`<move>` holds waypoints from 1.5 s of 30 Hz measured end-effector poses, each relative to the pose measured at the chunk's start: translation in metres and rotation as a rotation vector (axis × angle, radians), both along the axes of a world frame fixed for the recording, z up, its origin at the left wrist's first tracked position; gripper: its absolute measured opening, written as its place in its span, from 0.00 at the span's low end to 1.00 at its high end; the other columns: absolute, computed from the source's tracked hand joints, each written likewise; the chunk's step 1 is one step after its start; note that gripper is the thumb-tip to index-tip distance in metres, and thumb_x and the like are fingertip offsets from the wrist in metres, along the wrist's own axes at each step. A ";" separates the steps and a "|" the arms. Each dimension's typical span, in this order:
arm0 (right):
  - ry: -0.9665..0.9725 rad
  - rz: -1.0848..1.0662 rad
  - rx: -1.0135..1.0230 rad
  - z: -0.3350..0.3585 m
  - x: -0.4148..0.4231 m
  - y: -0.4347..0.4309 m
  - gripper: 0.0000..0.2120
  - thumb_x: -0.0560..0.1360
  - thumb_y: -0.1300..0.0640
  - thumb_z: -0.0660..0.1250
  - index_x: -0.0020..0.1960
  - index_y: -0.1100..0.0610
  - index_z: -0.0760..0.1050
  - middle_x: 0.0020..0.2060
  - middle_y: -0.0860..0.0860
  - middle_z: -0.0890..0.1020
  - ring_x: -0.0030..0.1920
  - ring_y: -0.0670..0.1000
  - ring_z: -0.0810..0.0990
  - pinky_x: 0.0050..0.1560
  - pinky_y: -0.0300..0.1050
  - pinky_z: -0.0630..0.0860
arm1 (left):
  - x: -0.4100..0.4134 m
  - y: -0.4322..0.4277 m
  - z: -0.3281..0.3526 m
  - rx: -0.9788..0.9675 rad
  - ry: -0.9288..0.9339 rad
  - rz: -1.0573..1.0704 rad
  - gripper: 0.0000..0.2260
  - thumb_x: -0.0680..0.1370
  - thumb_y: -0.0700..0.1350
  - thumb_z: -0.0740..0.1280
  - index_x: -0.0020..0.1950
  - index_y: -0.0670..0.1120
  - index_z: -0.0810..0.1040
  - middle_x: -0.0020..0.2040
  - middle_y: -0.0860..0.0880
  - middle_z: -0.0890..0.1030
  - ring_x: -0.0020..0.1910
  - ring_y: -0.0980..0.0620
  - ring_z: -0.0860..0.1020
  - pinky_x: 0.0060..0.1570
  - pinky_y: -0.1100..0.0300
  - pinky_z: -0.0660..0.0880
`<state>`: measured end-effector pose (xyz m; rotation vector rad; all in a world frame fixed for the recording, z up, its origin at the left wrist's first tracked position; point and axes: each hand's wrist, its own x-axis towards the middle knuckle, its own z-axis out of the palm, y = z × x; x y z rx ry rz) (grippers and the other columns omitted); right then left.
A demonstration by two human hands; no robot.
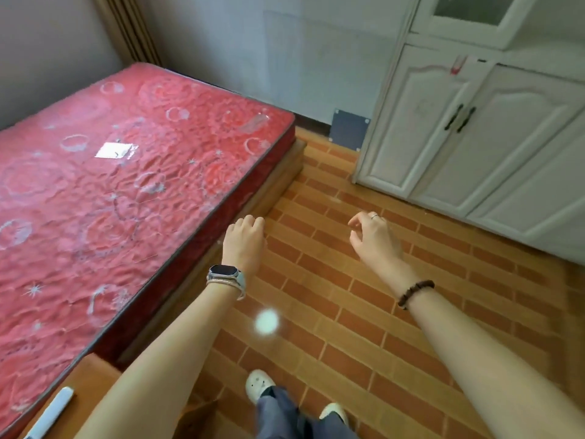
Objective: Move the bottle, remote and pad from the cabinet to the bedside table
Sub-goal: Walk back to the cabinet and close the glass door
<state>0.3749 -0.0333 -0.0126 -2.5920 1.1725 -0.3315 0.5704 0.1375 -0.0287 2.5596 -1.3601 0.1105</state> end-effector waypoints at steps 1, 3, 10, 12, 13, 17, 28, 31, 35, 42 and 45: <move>0.000 -0.030 0.001 0.000 -0.020 -0.003 0.07 0.76 0.57 0.64 0.54 0.52 0.76 0.52 0.51 0.79 0.53 0.53 0.77 0.49 0.48 0.77 | -0.015 -0.007 0.001 0.010 -0.007 -0.031 0.07 0.70 0.36 0.65 0.47 0.41 0.77 0.41 0.42 0.78 0.41 0.39 0.76 0.42 0.48 0.71; -0.004 -0.088 0.000 0.002 -0.062 -0.008 0.07 0.76 0.57 0.65 0.54 0.51 0.76 0.51 0.50 0.79 0.52 0.52 0.78 0.46 0.49 0.79 | -0.044 -0.022 0.002 0.023 -0.021 -0.092 0.07 0.69 0.35 0.66 0.46 0.41 0.77 0.41 0.42 0.78 0.40 0.39 0.76 0.40 0.48 0.71; -0.034 -0.304 -0.048 0.012 -0.198 -0.022 0.07 0.76 0.57 0.65 0.54 0.52 0.76 0.51 0.50 0.78 0.50 0.51 0.78 0.45 0.47 0.79 | -0.152 -0.090 0.015 -0.025 -0.016 -0.342 0.08 0.73 0.36 0.64 0.51 0.40 0.76 0.45 0.41 0.78 0.45 0.39 0.76 0.46 0.48 0.71; -0.044 -0.374 -0.058 0.016 -0.233 -0.024 0.07 0.76 0.58 0.66 0.54 0.53 0.76 0.51 0.50 0.79 0.51 0.51 0.78 0.48 0.47 0.79 | -0.184 -0.113 0.019 -0.033 -0.021 -0.435 0.09 0.73 0.36 0.64 0.52 0.41 0.76 0.46 0.42 0.78 0.45 0.40 0.76 0.46 0.48 0.71; -0.051 -0.405 -0.058 0.017 -0.250 -0.024 0.07 0.76 0.58 0.66 0.54 0.53 0.76 0.51 0.51 0.79 0.51 0.51 0.78 0.49 0.47 0.79 | -0.199 -0.125 0.021 -0.043 -0.022 -0.481 0.08 0.73 0.36 0.64 0.51 0.40 0.76 0.46 0.41 0.78 0.45 0.39 0.76 0.45 0.48 0.71; -0.050 -0.527 -0.045 0.017 -0.312 -0.024 0.08 0.76 0.59 0.65 0.55 0.54 0.76 0.51 0.51 0.79 0.53 0.51 0.77 0.46 0.43 0.75 | -0.255 -0.169 0.025 -0.080 0.005 -0.629 0.08 0.72 0.35 0.65 0.50 0.40 0.77 0.46 0.40 0.79 0.45 0.38 0.76 0.45 0.48 0.71; -0.036 -0.787 -0.057 0.022 -0.420 -0.070 0.09 0.77 0.57 0.66 0.57 0.53 0.75 0.53 0.50 0.79 0.54 0.49 0.78 0.51 0.46 0.79 | -0.364 -0.289 0.014 -0.022 0.015 -0.889 0.11 0.74 0.37 0.63 0.56 0.43 0.77 0.52 0.43 0.79 0.52 0.42 0.75 0.52 0.49 0.71; -0.024 -0.827 -0.072 0.026 -0.436 -0.099 0.10 0.77 0.56 0.66 0.59 0.53 0.75 0.54 0.49 0.79 0.54 0.48 0.78 0.50 0.44 0.80 | -0.383 -0.330 0.017 -0.036 0.020 -0.936 0.10 0.75 0.39 0.62 0.56 0.43 0.76 0.52 0.44 0.78 0.53 0.42 0.75 0.51 0.50 0.70; -0.019 -0.874 -0.090 0.029 -0.453 -0.146 0.10 0.77 0.56 0.66 0.57 0.53 0.75 0.54 0.50 0.80 0.54 0.49 0.78 0.49 0.42 0.79 | -0.405 -0.386 0.027 -0.066 0.031 -0.978 0.11 0.75 0.38 0.62 0.56 0.42 0.76 0.52 0.43 0.78 0.52 0.41 0.75 0.51 0.49 0.70; -0.029 -0.963 -0.110 0.027 -0.480 -0.194 0.10 0.77 0.55 0.66 0.58 0.52 0.75 0.52 0.50 0.80 0.53 0.49 0.78 0.48 0.44 0.80 | -0.440 -0.458 0.039 -0.085 0.018 -1.045 0.11 0.75 0.38 0.62 0.57 0.43 0.76 0.53 0.43 0.78 0.52 0.42 0.76 0.53 0.50 0.70; -0.034 -0.991 -0.100 0.024 -0.497 -0.208 0.10 0.77 0.55 0.66 0.58 0.53 0.75 0.53 0.49 0.80 0.54 0.48 0.78 0.47 0.41 0.78 | -0.461 -0.479 0.038 -0.075 0.022 -1.081 0.11 0.75 0.39 0.62 0.57 0.43 0.76 0.53 0.44 0.78 0.52 0.43 0.76 0.53 0.49 0.71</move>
